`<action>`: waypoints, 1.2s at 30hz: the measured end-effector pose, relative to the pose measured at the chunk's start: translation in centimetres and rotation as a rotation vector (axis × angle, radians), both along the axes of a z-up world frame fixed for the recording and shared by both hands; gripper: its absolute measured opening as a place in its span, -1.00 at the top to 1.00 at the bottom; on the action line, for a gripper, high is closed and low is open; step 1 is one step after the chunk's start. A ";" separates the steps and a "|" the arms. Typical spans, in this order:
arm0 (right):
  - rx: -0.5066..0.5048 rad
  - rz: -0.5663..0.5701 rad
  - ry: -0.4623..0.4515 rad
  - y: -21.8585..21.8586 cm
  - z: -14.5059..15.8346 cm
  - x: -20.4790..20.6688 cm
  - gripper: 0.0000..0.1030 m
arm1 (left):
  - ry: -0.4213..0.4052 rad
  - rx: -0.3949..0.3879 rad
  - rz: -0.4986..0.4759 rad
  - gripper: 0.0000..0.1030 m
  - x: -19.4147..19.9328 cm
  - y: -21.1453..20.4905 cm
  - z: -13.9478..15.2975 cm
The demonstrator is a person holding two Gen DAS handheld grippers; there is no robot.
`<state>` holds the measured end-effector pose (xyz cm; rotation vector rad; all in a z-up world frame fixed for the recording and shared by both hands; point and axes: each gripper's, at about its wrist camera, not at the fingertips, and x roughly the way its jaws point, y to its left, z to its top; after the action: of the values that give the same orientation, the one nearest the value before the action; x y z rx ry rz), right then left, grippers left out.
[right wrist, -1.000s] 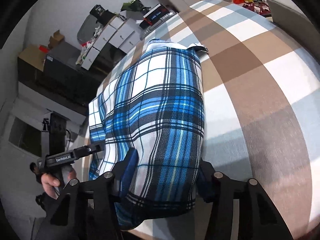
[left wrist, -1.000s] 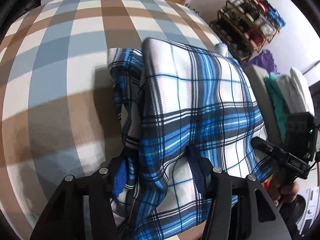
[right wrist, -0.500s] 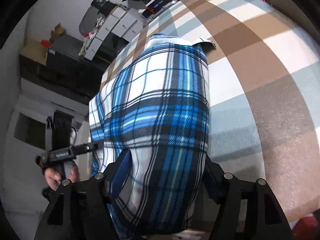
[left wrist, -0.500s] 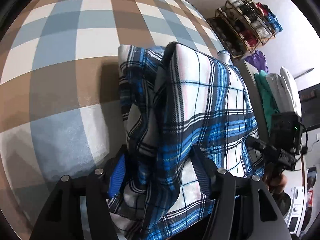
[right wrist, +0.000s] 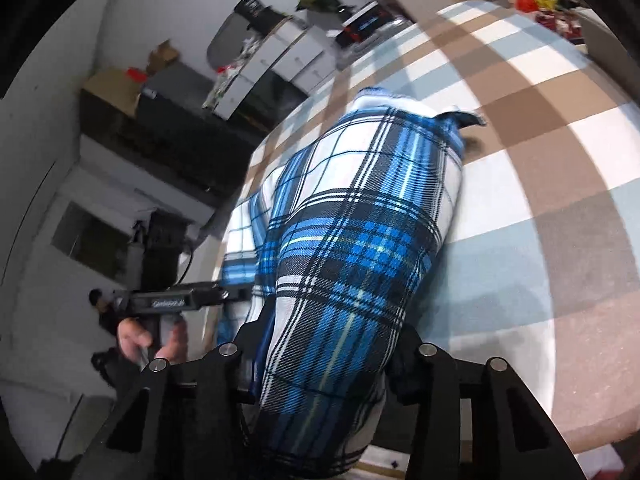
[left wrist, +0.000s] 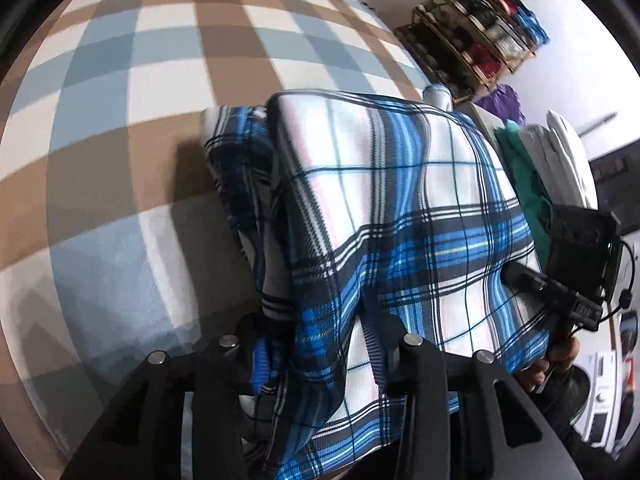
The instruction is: Fold large clothes
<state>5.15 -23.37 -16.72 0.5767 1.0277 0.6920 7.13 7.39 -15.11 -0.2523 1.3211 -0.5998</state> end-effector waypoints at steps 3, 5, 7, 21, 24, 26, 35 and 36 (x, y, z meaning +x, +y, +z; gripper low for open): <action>0.029 -0.022 0.065 -0.2 -1.2 1.2 0.04 | 0.018 0.003 0.032 0.05 0.4 0.3 -0.4; 0.050 -0.023 0.094 -0.2 -1.9 1.7 0.02 | 0.015 -0.010 0.007 -0.14 0.4 0.0 -0.5; 0.053 -0.022 0.127 -0.1 -2.6 2.0 0.02 | 0.005 0.016 -0.012 -0.13 0.3 -0.5 -0.3; 0.010 -0.013 -0.064 -1.0 8.8 0.0 0.38 | -0.045 -0.139 -0.025 0.53 -0.3 -3.1 4.5; -0.021 -0.030 -0.141 -3.2 14.3 -1.4 0.38 | -0.138 -0.141 -0.070 0.53 -0.9 -6.2 9.4; -0.021 -0.055 -0.174 -5.3 18.0 -2.4 0.38 | -0.189 -0.141 -0.098 0.52 -1.1 -8.8 13.1; -0.065 -0.255 -0.312 -20.8 32.3 -6.9 0.38 | -0.403 -0.164 -0.269 0.52 -1.4 -25.4 28.4; -0.080 -0.277 -0.331 -23.2 33.5 -7.3 0.38 | -0.415 -0.178 -0.279 0.52 -1.3 -27.3 29.3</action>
<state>-2.17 -46.54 16.83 0.5030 0.6486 0.4790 5.83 -19.93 14.15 -0.0791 0.9065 -0.9527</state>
